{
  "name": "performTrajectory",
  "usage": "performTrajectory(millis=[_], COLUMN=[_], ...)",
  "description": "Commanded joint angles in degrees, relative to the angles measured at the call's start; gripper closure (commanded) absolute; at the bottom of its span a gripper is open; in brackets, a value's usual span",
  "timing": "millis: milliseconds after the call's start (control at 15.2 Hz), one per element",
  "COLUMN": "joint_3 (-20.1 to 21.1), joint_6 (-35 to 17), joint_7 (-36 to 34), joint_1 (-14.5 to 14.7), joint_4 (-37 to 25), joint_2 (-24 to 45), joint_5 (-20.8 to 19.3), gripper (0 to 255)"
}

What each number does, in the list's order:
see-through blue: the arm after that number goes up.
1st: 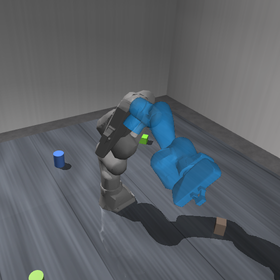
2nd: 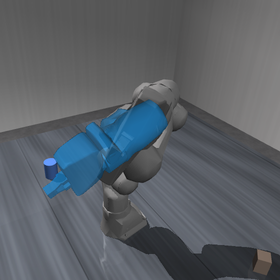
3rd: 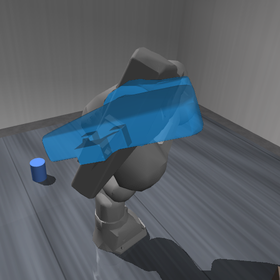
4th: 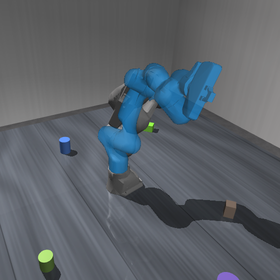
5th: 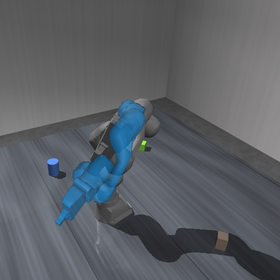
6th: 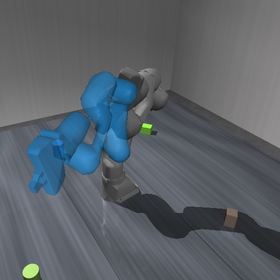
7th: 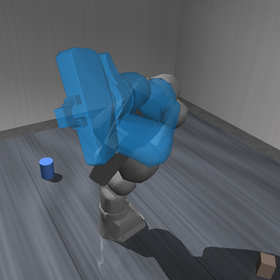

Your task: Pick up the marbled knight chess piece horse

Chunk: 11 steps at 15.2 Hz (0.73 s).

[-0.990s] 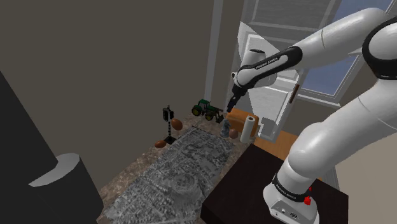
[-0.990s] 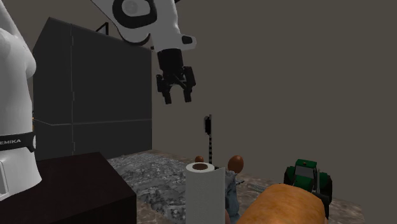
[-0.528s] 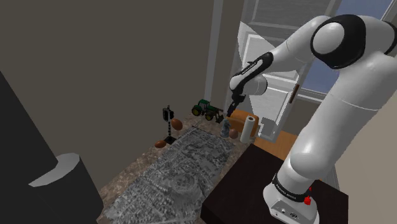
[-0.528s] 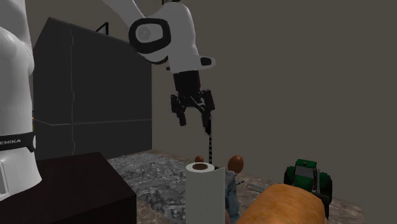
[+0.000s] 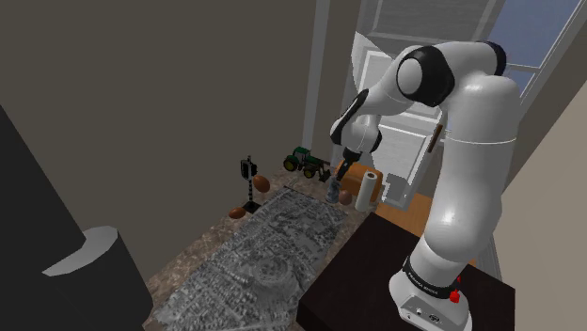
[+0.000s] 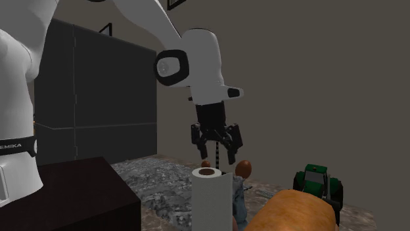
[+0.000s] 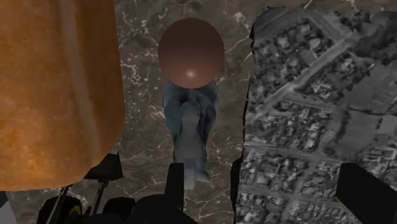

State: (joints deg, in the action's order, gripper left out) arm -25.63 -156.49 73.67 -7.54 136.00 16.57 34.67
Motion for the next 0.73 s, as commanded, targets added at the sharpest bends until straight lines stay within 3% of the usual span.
performTrajectory(millis=[0, 198, 660], joint_3=[2.6, 5.9, 9.8], joint_6=[-0.1, -0.2, -2.8], joint_7=[4.7, 9.5, 13.6], joint_1=[-3.3, -7.9, -11.2], joint_4=[-3.8, -9.4, -12.0], joint_2=[5.1, 11.9, 17.1], joint_5=[4.9, 9.2, 13.5], gripper=[0, 0, 0])
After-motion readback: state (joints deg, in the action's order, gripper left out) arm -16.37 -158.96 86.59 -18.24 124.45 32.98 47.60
